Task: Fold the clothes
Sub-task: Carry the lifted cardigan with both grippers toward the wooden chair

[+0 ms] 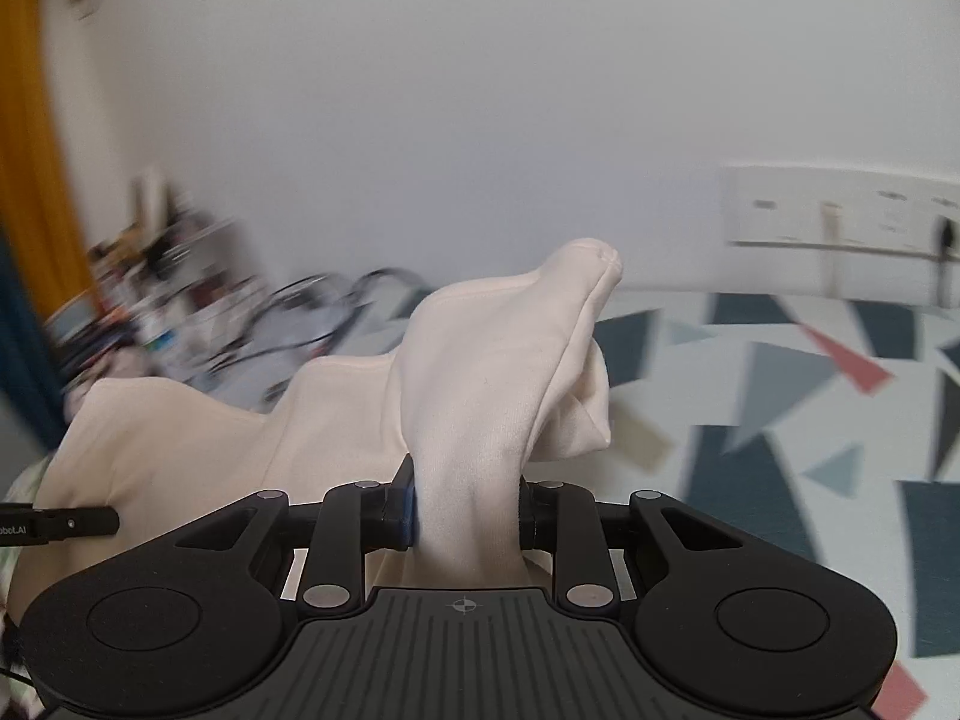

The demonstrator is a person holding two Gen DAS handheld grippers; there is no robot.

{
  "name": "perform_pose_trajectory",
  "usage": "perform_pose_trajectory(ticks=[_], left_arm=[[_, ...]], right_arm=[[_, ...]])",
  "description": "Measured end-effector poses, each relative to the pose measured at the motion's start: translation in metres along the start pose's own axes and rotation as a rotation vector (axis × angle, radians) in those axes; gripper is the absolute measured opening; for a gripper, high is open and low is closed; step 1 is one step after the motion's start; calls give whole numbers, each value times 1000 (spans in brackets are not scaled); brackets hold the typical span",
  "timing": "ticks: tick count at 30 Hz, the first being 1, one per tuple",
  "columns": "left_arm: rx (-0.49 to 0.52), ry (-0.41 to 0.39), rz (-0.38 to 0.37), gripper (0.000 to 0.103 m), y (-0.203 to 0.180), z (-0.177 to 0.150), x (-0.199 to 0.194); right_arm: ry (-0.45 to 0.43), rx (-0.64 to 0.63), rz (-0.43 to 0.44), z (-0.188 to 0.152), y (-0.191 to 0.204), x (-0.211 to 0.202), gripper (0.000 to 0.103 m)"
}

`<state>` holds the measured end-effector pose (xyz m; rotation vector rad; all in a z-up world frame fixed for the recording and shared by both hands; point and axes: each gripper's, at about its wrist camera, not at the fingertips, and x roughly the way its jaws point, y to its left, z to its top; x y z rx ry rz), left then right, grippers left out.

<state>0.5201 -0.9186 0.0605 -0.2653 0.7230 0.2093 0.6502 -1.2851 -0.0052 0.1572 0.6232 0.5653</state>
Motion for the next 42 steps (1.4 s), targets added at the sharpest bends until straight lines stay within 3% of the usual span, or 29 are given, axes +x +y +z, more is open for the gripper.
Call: perform_pose_trajectory(ticks=[7,15,21,26,32,37,42], left_arm=[[-221,-54,206,28,75,-66,-101],[-436,-107,414,28,173,-147,-213],[-541,-140,548,28,262,-208,-300],[-568,-169,614,28,337,-243,-357],[-569,-176,617,28,412,-245,-379],[-588,-152,594,28,447,-225,-350],[-621,-127,602,28,476,-209,-318]], right_arm=[[89,-134,235,-22,101,1,22],[166,-308,475,-46,256,5,23],[227,-389,621,-87,390,9,23],[263,-448,683,-120,500,0,22],[268,-450,679,-138,584,7,23],[276,-447,659,-145,616,24,23],[303,-467,653,-146,646,71,23]])
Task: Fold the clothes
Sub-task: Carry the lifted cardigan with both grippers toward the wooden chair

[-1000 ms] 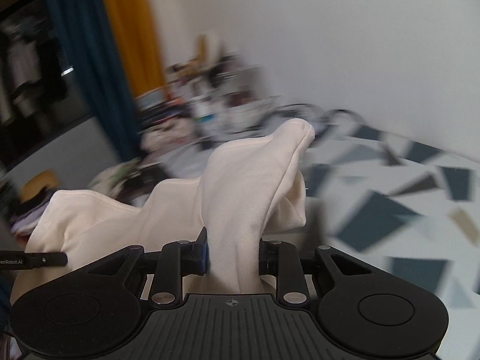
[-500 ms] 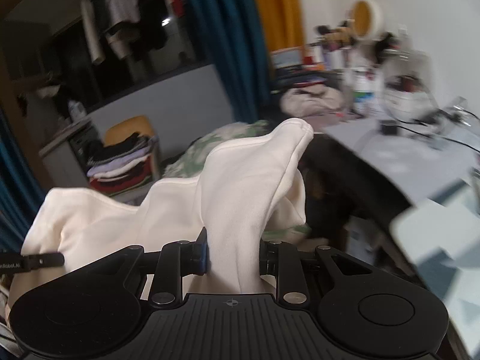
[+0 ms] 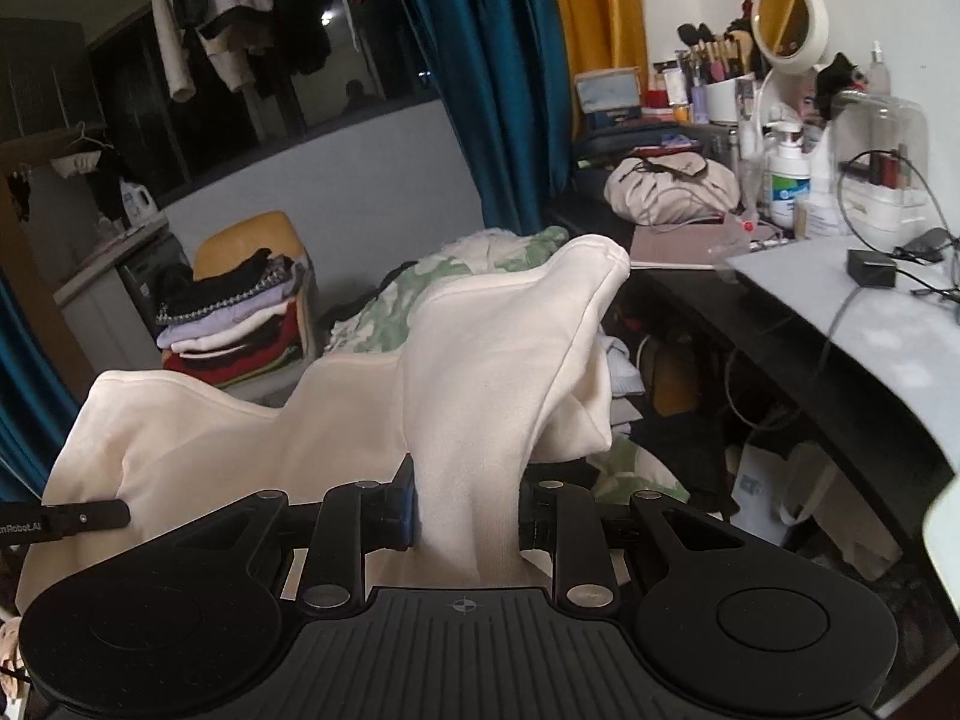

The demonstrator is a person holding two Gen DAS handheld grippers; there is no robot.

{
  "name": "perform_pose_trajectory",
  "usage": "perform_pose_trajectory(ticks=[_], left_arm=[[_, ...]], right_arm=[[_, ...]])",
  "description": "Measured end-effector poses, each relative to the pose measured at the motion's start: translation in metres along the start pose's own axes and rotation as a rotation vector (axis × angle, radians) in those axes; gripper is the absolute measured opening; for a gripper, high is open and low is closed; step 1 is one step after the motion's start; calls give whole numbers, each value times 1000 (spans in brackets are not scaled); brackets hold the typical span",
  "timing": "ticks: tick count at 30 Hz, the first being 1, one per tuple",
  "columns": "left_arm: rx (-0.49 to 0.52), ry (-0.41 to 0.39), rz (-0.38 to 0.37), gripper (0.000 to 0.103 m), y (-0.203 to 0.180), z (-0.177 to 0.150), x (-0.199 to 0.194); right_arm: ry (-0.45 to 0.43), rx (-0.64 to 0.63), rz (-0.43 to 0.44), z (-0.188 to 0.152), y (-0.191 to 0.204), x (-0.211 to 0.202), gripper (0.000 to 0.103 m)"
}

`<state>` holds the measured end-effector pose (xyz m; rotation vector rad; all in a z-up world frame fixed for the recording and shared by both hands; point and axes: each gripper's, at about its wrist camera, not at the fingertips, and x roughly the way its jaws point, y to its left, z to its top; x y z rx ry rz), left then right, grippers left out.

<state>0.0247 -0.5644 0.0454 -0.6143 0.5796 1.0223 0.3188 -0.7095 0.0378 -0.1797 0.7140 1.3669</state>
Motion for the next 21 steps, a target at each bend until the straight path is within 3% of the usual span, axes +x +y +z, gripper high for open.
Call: perform_pose_trajectory(ticks=[6,10,15,21], left_arm=[[-13,1,63,28,10,29,34],[-55,-3,109,28,42,51,50],[-122,-15,137,28,117,76,70],[-134,5,153,28,245,116,92]], right_arm=[[5,6,64,33,-13,77,23],[41,10,121,53,2,132,23],[82,-8,174,84,46,203,23],[105,-59,184,102,158,294,23]])
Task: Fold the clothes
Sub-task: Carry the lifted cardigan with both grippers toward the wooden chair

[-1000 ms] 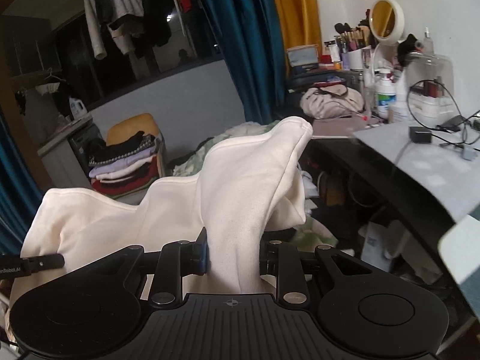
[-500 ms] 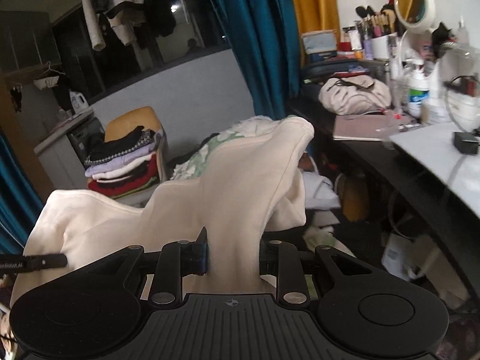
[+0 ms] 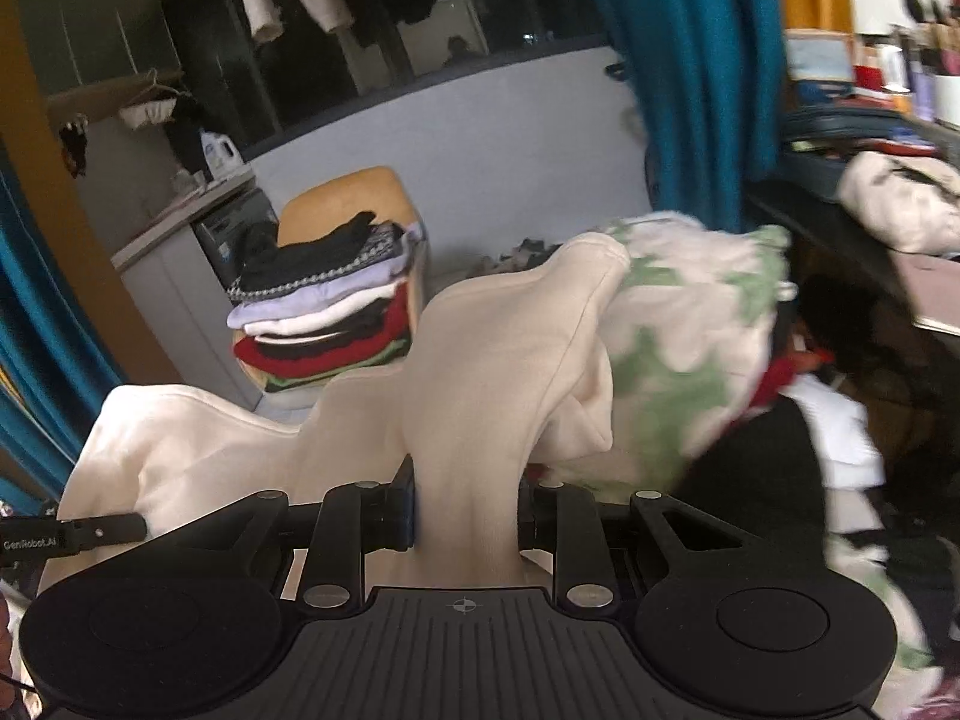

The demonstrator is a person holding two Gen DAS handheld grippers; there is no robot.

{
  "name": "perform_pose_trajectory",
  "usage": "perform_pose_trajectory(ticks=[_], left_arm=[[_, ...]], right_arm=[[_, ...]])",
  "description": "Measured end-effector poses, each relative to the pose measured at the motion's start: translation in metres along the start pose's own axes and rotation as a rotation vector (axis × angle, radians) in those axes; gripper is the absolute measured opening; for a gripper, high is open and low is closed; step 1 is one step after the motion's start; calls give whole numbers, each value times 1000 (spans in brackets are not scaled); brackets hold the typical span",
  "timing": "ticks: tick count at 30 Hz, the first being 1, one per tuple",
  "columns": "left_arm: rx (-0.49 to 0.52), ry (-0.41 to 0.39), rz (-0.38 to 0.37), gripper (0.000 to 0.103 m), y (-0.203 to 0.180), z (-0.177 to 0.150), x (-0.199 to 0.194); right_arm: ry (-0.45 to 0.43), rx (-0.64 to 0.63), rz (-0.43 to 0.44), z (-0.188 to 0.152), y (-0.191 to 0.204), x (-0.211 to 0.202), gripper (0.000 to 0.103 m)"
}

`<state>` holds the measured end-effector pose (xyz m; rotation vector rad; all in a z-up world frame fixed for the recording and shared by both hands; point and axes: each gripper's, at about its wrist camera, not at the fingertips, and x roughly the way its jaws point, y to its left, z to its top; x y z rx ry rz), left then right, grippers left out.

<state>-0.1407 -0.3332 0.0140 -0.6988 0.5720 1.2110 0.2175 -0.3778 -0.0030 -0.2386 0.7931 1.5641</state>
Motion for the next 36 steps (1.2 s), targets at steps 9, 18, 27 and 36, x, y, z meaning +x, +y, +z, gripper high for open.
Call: perform_pose_trajectory(ticks=[9,18,27,36], left_arm=[[25,-18,72,28,148,101,20],[-54,-40,115,28,222,151,58],[-85,-68,154,28,262,257,148],[-100,-101,184,28,292,389,240]], right_arm=[[44,43,48,48,151,146,23],[49,-18,101,107,234,254,23],[59,-7,156,190,252,388,23],[69,-34,217,334,243,530,23]])
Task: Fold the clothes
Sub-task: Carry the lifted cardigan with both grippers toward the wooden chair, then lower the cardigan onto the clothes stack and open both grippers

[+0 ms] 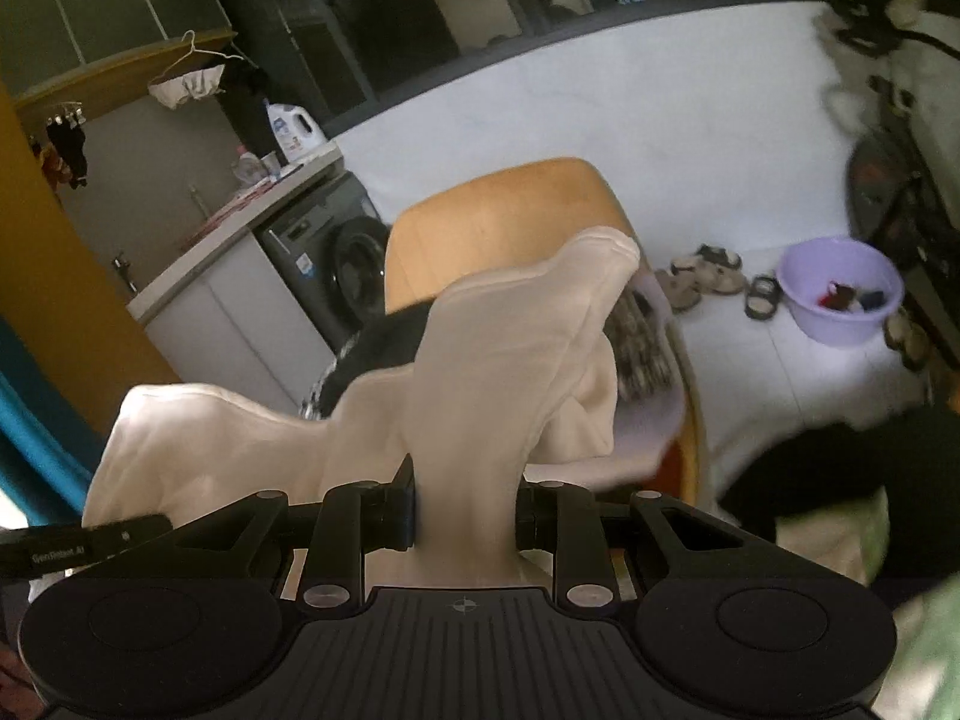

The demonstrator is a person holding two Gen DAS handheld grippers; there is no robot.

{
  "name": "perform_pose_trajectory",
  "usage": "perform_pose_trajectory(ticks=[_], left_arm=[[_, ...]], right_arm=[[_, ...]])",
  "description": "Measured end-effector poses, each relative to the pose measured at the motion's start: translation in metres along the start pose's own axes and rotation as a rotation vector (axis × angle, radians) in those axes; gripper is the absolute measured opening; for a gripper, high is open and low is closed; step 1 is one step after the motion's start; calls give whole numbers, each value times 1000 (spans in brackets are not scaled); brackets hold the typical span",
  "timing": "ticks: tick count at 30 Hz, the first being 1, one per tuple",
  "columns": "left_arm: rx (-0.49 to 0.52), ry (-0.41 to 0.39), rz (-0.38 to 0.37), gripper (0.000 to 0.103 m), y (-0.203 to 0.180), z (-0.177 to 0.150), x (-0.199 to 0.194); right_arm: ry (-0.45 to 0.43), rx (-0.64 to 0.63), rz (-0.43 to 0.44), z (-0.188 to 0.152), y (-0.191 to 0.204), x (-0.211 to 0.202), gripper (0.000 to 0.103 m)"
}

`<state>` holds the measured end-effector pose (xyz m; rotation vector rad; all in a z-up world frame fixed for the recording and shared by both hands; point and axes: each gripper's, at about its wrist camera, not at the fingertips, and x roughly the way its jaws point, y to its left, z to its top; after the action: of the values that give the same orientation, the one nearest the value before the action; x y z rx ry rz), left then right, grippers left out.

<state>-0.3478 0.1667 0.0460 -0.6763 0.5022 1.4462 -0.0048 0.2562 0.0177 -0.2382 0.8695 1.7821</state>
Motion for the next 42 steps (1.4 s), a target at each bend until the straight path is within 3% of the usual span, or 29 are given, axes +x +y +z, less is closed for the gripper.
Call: perform_pose_trajectory(ticks=[9,15,19,23,30,32,35,38,42], left_arm=[[26,-6,-17,28,26,107,100],[64,41,-74,28,44,172,185],[80,103,-114,28,56,198,240],[102,181,-144,28,65,205,293],[97,302,-139,34,80,184,365],[86,309,-148,34,85,183,366],[83,319,-158,38,88,184,362],[70,317,-139,62,102,195,351],[104,254,-114,66,113,203,317]], right_arm=[[-17,7,6,120,-11,116,23],[-7,64,-65,178,-20,200,23],[26,103,-130,203,-35,254,23],[73,127,-207,212,-49,307,23],[187,122,-378,186,-77,389,25],[186,117,-395,176,-84,401,27],[178,93,-430,173,-85,413,39],[173,118,-481,172,-88,412,65],[125,116,-519,175,-76,377,68]])
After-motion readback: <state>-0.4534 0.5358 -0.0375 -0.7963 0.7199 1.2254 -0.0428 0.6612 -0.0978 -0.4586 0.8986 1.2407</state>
